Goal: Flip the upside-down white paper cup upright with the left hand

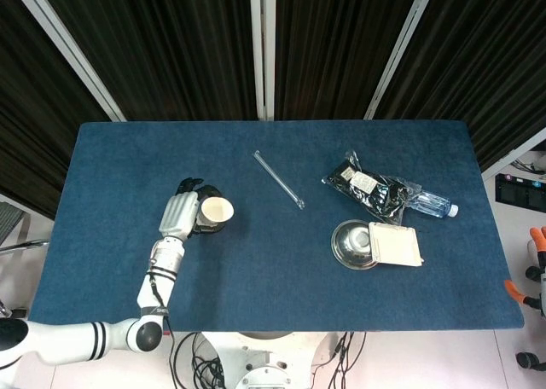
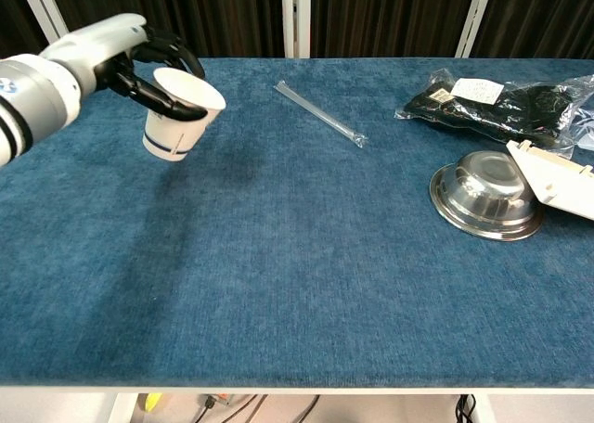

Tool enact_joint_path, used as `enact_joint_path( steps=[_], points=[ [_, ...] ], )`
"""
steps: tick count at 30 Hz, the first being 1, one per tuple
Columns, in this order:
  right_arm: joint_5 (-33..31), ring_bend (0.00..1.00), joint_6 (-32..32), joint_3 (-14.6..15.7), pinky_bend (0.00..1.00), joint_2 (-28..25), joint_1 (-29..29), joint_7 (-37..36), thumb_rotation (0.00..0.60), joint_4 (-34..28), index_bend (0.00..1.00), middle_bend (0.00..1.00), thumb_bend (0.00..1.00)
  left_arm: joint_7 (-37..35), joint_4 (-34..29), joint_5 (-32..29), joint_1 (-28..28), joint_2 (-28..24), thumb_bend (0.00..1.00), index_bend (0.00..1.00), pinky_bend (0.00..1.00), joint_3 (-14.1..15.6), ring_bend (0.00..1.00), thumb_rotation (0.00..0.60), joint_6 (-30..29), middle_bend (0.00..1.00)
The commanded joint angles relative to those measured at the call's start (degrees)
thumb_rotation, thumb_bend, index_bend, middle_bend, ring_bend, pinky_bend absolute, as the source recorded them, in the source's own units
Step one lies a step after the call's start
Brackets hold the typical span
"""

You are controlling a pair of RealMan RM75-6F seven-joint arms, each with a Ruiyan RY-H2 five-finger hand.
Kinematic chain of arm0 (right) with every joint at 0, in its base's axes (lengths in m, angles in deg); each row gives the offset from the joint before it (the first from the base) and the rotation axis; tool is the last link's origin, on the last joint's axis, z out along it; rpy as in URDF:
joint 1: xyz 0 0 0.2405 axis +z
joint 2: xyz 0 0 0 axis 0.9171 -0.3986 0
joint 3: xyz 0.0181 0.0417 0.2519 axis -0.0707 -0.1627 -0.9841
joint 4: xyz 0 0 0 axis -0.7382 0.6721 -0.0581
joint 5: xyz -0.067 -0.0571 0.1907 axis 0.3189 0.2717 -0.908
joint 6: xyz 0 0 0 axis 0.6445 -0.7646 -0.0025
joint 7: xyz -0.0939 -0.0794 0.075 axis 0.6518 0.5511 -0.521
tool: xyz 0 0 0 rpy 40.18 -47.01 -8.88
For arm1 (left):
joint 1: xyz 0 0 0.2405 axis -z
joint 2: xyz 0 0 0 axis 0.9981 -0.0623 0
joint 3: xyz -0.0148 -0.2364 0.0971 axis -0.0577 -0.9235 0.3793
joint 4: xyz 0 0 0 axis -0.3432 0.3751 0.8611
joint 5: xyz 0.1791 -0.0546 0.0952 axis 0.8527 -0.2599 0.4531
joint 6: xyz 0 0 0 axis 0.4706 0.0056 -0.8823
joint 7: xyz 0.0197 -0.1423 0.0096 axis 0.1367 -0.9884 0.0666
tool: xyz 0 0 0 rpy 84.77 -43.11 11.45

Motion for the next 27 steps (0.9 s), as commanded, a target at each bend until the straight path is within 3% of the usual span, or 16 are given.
enact_joint_path(
  steps=[1,7,13,19,27],
  points=[
    [0.02,0.00,-0.06,0.07,0.00,0.00,0.08,0.66,0.600,-0.54,0.00,0.00,0.15,-22.14,12.62,14.35,-6.74,2.96,0.21,0.39,0.06,0.55,0.12,0.600,0.58,0.42],
    [0.16,0.00,-0.58,0.31,0.00,-0.09,-0.07,2.06,0.600,-1.54,0.00,0.00,0.15,-35.89,24.96,20.83,-8.67,8.09,0.21,0.39,0.05,1.05,0.12,0.600,-1.32,0.42],
    [0.00,0.00,-0.96,0.23,0.00,-0.41,-0.22,2.35,0.600,-2.02,0.00,0.00,0.15,-42.98,33.95,23.12,-9.83,12.62,0.20,0.39,0.05,1.39,0.12,0.600,-1.46,0.42],
    [-0.09,0.00,-1.05,0.16,0.00,-0.54,-0.27,2.06,0.600,-1.88,0.00,0.00,0.15,-46.37,39.37,24.53,-10.28,15.43,0.20,0.39,0.05,1.30,0.12,0.600,-1.10,0.42],
    [-0.57,0.00,-0.38,0.24,0.00,-0.48,-0.18,1.95,0.600,-1.41,0.00,0.00,0.15,-49.12,41.76,25.44,-10.44,16.50,0.19,0.37,0.05,0.44,0.12,0.600,-0.30,0.40]
  ],
)
